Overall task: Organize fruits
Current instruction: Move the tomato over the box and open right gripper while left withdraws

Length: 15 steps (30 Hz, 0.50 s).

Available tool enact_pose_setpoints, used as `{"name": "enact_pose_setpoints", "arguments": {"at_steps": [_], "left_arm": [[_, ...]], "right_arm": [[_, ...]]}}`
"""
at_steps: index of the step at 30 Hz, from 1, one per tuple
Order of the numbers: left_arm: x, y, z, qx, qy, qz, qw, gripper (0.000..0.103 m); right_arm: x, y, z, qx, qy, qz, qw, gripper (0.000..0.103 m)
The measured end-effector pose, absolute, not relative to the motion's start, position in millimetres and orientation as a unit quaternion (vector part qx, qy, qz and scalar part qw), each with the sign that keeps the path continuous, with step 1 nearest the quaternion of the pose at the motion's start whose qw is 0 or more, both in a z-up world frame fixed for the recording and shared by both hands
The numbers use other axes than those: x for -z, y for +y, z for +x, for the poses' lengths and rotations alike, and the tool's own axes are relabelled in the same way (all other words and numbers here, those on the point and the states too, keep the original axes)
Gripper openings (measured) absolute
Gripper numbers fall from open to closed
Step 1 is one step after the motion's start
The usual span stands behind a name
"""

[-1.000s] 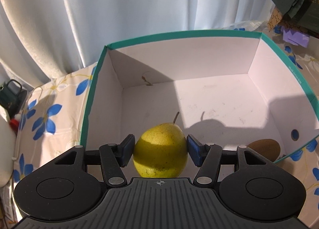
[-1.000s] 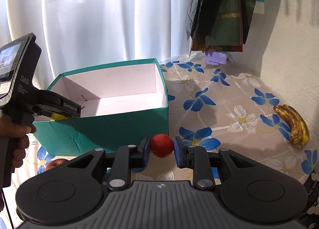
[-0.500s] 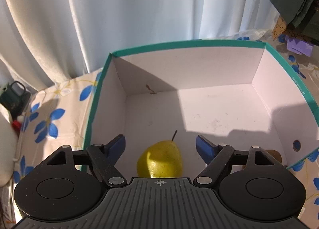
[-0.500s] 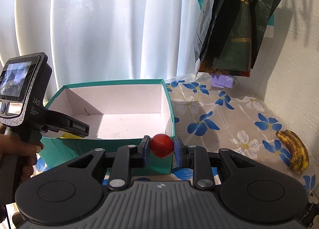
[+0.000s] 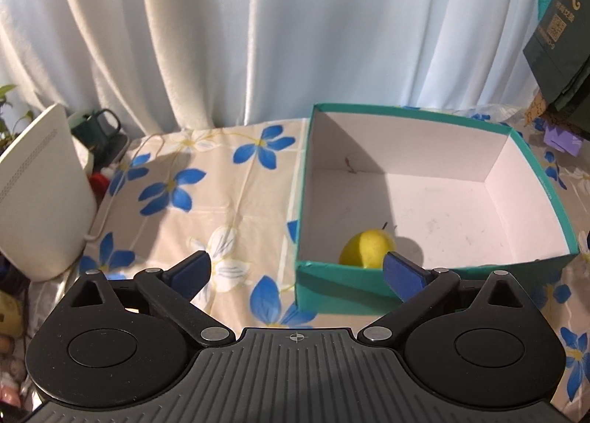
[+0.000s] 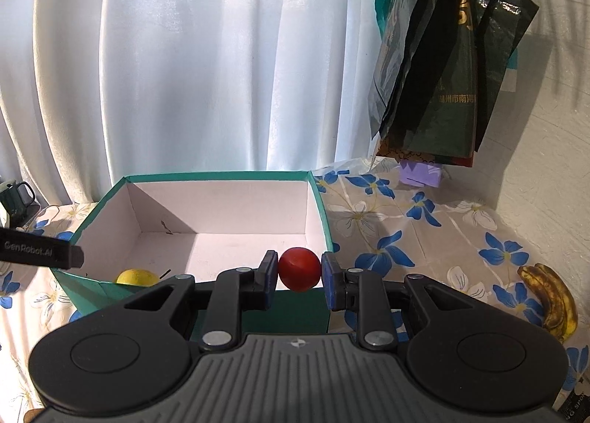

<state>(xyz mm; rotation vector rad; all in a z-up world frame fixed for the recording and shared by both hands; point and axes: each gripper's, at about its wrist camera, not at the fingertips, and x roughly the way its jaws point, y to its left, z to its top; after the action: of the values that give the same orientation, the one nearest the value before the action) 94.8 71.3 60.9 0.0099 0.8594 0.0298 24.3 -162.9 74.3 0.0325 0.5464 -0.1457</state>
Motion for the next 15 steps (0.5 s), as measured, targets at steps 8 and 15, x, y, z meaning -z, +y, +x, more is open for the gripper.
{"name": "enact_pose_setpoints", "arguments": {"at_steps": [8,15], "left_arm": [[-47,112,72,-0.063,0.433,-0.036,0.899,0.102],[-44,130,54,-0.09,0.438,-0.04,0.893,0.102]], "right_arm": [[-72,-158,46,0.056,0.26,-0.004,0.964,0.025],[-54,-160,73,0.047,0.286,0.0,0.957,0.025]]}}
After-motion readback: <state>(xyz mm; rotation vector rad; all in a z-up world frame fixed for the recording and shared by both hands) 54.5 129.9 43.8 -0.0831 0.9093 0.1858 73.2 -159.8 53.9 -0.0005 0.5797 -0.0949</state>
